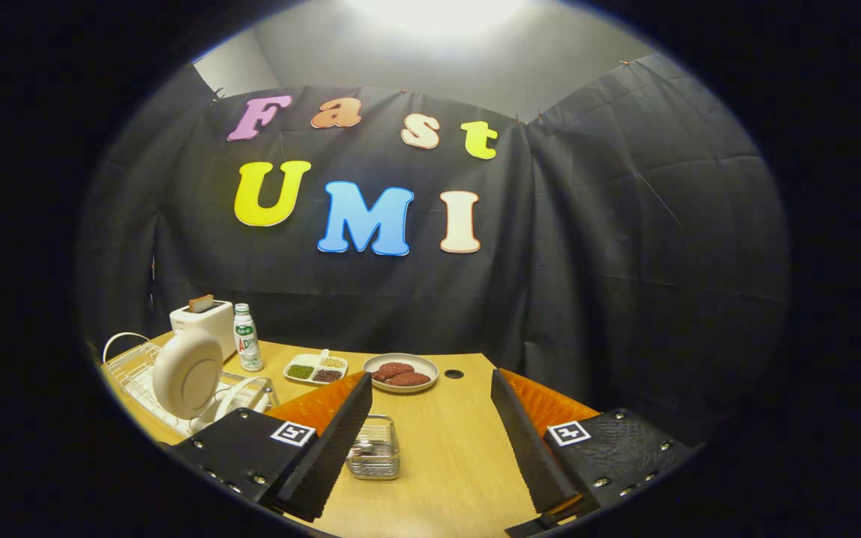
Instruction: Take the plate from the dish rack, then take the spoon from the basket and place it into the plate.
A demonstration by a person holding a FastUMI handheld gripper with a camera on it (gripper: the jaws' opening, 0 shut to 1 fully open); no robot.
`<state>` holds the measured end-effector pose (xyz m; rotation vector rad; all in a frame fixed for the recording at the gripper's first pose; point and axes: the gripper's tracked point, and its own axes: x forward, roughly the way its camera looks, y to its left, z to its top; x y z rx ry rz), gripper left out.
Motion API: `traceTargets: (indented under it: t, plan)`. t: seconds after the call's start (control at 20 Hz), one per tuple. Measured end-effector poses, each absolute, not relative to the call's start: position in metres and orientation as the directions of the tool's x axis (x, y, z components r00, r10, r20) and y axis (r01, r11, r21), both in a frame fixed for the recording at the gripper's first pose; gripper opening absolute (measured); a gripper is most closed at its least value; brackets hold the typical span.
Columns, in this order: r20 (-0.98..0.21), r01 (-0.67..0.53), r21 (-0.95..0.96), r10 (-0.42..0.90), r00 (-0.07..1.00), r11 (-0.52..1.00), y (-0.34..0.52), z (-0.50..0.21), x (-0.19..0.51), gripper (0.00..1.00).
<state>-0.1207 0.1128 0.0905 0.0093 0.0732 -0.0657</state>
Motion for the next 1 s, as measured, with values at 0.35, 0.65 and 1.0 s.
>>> traceTargets:
  t: [0.35,0.65,1.0]
  plan:
    - [-0.118,-0.064,0.021,0.066,0.991,0.998,0.235,0.107,-0.139,0.97]
    - [-0.170,-0.077,-0.014,0.074,0.983,0.997,0.320,0.110,-0.121,0.97]
    - [-0.256,-0.030,-0.097,0.004,0.967,0.995,0.381,0.089,-0.082,0.82]
